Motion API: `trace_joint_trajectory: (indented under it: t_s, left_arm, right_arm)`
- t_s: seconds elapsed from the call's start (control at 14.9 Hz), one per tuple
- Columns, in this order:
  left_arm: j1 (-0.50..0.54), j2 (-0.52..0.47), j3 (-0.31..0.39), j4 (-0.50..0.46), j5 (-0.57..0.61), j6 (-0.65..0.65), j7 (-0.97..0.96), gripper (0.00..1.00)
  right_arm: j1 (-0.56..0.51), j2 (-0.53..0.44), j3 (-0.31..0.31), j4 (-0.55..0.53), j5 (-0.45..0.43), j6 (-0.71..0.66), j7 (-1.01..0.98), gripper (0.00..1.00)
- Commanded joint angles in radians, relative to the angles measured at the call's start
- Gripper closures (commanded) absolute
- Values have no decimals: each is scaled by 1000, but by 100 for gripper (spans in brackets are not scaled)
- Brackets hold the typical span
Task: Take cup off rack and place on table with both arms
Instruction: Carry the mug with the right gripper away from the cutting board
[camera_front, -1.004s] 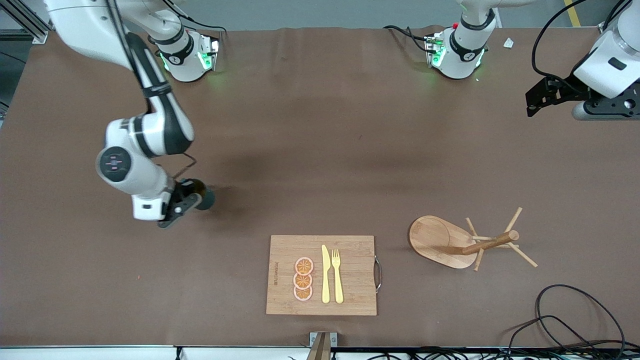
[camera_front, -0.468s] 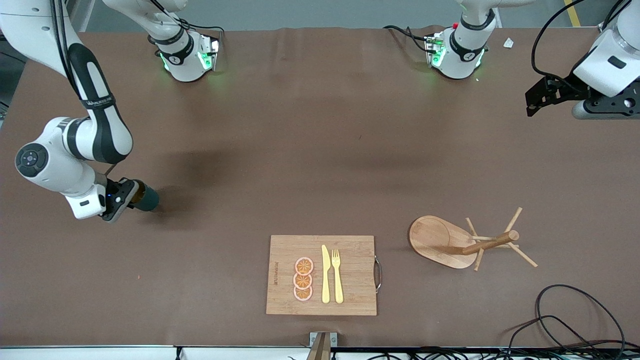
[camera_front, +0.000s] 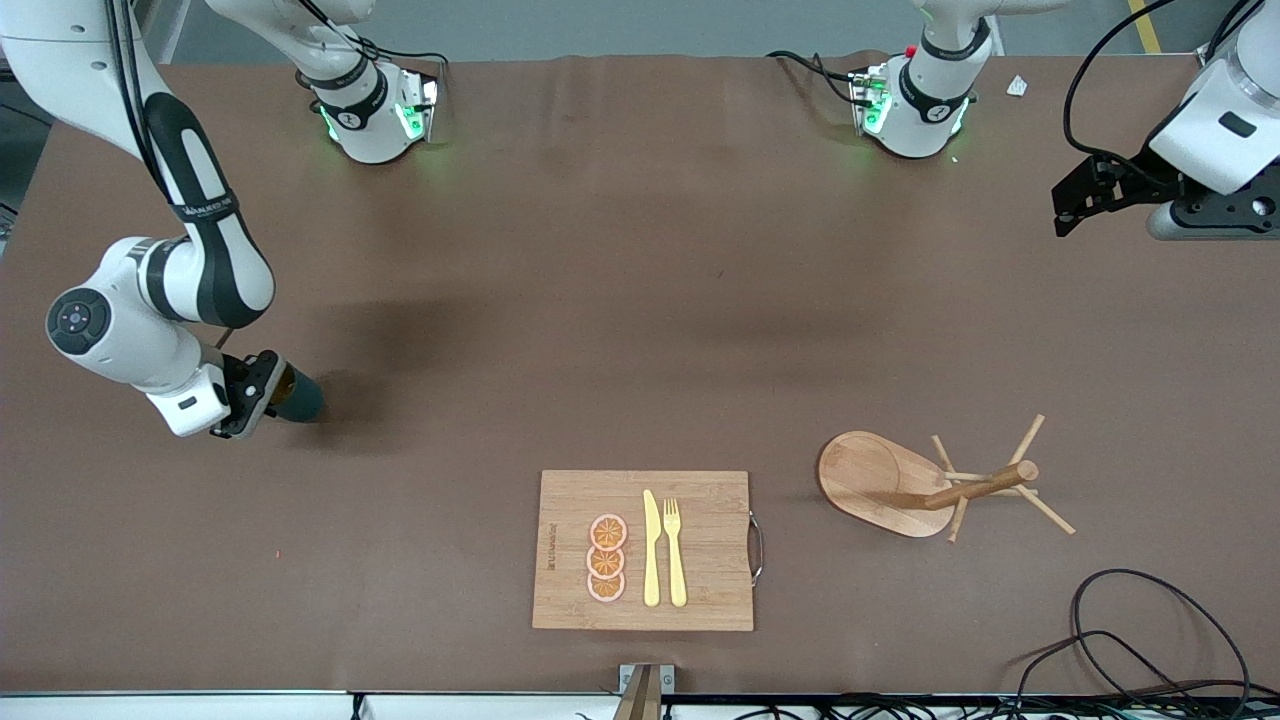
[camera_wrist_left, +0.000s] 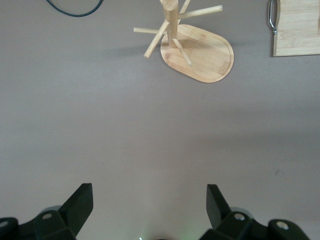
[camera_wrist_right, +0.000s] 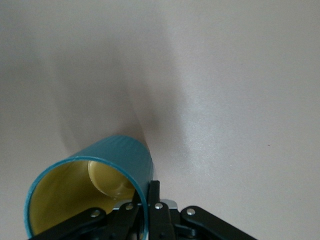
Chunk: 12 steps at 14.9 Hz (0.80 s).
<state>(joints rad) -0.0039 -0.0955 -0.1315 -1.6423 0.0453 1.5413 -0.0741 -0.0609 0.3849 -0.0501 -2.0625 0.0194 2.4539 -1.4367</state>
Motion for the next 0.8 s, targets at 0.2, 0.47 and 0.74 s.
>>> trace_joint_trajectory:
  t_s: [0.2,0.47,0.74]
  left_arm:
    - [-2,17,3,29,-10,-1,-3,0]
    - [-1,17,3,30,-10,13,-3,0]
    - [-2,19,3,29,-5,23,-3,0]
  right_arm:
    - [-8,11,13,-16,7,23,-110,99]
    - [-11,11,10,-16,74,10,-99,0]
    - [-5,3,10,48,80,-91,-21,0]
